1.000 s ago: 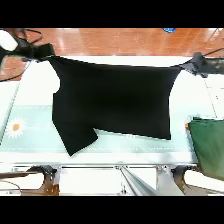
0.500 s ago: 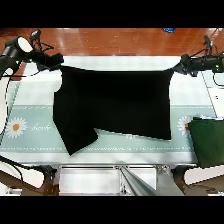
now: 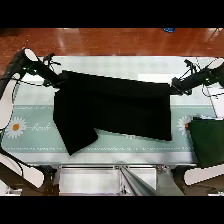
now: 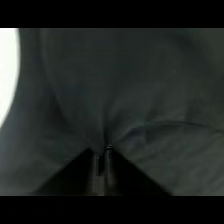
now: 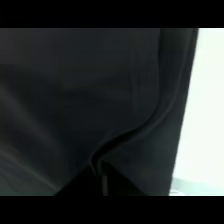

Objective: Fold the shirts.

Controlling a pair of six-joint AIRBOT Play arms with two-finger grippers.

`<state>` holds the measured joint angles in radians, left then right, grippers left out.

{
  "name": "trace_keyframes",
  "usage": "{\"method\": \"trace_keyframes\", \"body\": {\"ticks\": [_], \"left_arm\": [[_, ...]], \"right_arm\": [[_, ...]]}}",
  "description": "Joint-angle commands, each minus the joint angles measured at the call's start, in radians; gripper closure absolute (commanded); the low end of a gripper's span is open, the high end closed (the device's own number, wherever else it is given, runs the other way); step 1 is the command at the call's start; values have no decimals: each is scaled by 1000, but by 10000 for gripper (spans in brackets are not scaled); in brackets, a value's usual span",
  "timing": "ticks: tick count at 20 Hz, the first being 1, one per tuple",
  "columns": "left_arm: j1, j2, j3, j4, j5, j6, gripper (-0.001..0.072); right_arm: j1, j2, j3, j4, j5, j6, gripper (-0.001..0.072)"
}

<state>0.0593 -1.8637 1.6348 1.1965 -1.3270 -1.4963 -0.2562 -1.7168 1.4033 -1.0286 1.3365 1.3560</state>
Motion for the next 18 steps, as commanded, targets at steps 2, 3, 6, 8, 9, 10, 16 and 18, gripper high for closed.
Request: {"method": "trace_keyframes", "body": {"ticks": [2,3,6,8,9,10,16,18], "left_arm": [[37,-6,31,6,-157,-8,204],[61,8,40,16,-203,-8,204],[150,145,-81,47,-273,-27,204],[222,308,-315,45,-140,-1,205],[265,385,-441,44,-73,26,206],[323,457,-572,24,-26,55,207],[663,602,-988,-319,29,266,206],[646,596,-1037,-324,73,290,206]], "right_arm": [[-12,17,-18,-19,87,33,300],[-27,42,-18,-43,130,35,300],[-89,193,-68,-156,141,66,300],[-144,358,-233,-153,15,83,300],[-166,443,-342,-94,-45,85,300],[-180,530,-463,10,-98,32,300],[-181,851,-887,315,-211,-95,300],[-181,855,-888,338,-200,-93,300]]}}
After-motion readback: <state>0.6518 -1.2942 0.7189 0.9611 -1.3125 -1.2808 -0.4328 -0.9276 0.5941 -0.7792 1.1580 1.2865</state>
